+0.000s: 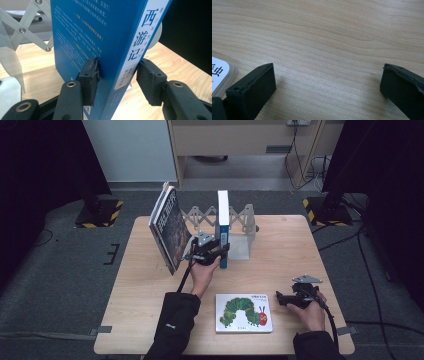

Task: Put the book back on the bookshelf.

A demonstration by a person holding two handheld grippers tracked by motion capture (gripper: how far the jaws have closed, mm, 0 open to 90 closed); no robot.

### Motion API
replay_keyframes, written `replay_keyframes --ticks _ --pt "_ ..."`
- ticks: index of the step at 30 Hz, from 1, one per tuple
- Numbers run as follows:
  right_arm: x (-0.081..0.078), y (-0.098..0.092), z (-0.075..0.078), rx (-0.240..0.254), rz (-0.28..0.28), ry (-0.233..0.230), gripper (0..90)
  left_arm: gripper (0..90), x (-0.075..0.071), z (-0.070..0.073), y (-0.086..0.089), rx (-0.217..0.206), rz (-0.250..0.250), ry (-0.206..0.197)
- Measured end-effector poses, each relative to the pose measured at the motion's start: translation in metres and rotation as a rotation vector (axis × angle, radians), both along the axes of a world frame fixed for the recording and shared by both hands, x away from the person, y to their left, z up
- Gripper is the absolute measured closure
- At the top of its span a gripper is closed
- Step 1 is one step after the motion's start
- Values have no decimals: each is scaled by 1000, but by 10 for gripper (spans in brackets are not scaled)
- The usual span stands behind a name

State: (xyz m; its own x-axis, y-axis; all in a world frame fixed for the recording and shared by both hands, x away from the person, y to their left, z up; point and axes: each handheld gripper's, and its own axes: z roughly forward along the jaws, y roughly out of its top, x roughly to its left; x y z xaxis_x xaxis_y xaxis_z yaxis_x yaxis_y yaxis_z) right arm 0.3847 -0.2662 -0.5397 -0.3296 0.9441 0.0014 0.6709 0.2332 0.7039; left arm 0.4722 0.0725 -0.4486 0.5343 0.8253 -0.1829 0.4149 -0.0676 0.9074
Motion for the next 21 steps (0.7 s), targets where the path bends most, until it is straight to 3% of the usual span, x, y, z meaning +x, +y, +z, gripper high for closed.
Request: replay_keyframes --ticks 11,17,21 --pt "0 0 0 -1 1 -1 5 500 5 -1 2 3 -12 -11" --pt "0 0 0 0 0 0 4 510 -3 0 7 4 -18 -42" --pt "0 0 0 1 0 0 4 485 -12 4 17 3 -38 -42"
